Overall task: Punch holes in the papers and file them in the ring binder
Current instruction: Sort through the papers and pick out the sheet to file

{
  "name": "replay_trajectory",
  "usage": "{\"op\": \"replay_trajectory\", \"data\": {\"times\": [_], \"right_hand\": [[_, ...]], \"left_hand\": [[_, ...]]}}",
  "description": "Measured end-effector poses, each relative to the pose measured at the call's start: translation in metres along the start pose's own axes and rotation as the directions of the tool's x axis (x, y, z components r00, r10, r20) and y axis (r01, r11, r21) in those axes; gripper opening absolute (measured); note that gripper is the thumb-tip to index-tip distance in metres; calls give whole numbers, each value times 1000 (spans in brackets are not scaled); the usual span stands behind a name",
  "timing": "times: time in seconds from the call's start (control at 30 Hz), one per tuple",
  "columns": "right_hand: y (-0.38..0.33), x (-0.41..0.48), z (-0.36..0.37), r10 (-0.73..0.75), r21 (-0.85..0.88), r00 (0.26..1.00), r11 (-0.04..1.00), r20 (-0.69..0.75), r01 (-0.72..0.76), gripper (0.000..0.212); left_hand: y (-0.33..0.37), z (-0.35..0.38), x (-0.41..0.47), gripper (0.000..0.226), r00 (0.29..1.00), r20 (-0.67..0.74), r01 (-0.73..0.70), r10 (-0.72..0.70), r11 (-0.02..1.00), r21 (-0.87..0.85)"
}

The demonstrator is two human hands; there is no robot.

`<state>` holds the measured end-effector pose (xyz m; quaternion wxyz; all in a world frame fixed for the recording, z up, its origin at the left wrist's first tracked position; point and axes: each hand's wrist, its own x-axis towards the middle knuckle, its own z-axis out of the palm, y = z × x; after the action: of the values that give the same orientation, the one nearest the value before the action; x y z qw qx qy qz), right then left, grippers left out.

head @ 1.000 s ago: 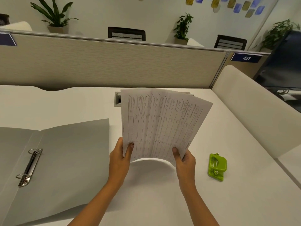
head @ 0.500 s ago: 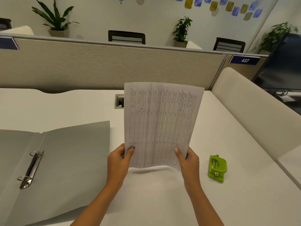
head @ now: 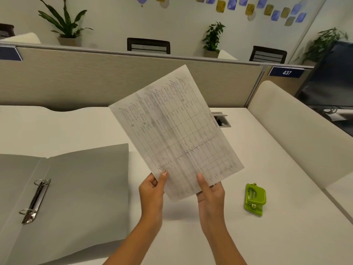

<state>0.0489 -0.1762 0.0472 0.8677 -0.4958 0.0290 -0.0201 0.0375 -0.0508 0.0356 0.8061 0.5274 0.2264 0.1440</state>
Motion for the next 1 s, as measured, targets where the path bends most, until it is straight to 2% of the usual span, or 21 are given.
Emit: {"op": "replay_trajectory", "data": {"times": [0.17,0.3,0.4,0.53,0.6,0.67,0.77,0.87,1.0], "right_hand": [[-3,7,3,-86,-117,992,990,-92,75,37],[-16,22,-11,-113,-238,989,967,-100,87,27],[-28,36,-25,-133,-314,988,944,-84,100,27],[-46,51,-43,-76,-439,997,896,-3,67,35],[-52,59,-50,-1,-470,999,882,47,23,37],[-56,67,-55,88,-479,993,877,81,-39,37],[-56,77,-58,205,-550,973,828,106,-114,37],[-55,84,-58,312,-593,938,788,151,-167,38],[-56,89,-59,388,-596,901,777,197,-204,39]], "left_hand": [[2,4,-4,21,997,75,19,-19,1000,2],[14,-6,6,23,985,165,-47,40,998,38],[30,-19,23,15,988,137,-74,77,997,-29],[57,-45,56,21,993,68,-93,101,990,-109],[74,-59,73,25,990,74,-120,118,993,17],[90,-68,84,28,984,160,-118,83,968,220],[104,-70,88,35,944,329,-144,-34,854,499],[105,-67,83,53,898,410,-94,-157,844,529],[97,-70,82,35,861,443,15,-248,885,466]]}}
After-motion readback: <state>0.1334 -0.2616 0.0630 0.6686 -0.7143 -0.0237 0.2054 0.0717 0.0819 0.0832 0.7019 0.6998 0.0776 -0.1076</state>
